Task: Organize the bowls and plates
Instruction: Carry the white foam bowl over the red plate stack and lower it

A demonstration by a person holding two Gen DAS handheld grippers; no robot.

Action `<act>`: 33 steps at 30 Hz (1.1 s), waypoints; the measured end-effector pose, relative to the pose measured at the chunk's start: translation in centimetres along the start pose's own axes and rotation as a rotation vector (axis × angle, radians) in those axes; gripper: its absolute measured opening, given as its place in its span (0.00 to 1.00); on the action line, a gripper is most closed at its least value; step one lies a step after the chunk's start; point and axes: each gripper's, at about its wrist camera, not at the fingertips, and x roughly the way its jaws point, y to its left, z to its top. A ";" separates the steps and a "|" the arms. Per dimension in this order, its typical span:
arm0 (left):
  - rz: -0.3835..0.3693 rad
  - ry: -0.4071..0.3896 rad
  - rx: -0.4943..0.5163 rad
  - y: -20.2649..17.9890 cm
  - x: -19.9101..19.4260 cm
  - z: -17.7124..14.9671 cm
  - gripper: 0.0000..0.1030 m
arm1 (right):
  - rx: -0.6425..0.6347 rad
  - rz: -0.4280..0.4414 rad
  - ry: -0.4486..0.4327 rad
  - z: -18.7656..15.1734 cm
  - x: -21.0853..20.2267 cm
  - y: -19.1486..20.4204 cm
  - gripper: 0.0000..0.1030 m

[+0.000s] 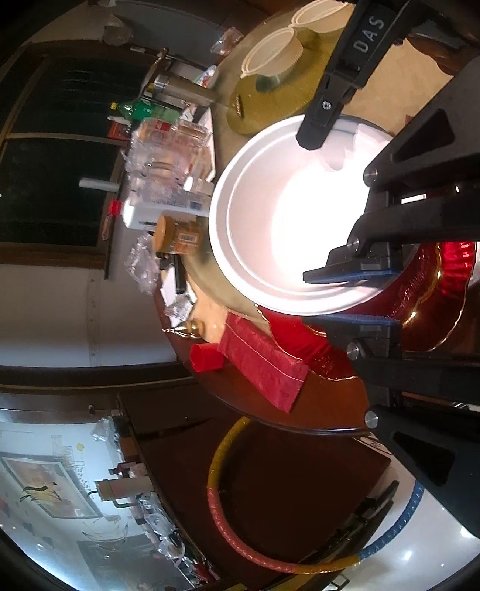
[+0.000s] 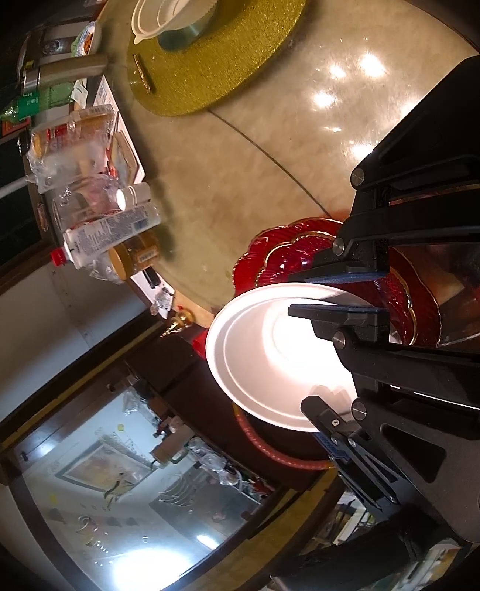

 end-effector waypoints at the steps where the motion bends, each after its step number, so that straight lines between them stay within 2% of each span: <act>1: 0.002 0.007 -0.001 0.1 0.2 -0.1 0.13 | -0.003 -0.001 0.009 0.0 0.3 0.0 0.11; 15: 0.014 0.057 -0.007 0.7 1.5 -1.1 0.14 | -0.017 -0.028 0.064 -0.6 1.8 -0.1 0.11; 33: 0.014 0.080 -0.005 0.9 2.2 -1.5 0.14 | -0.015 -0.039 0.085 -0.8 2.2 -0.2 0.11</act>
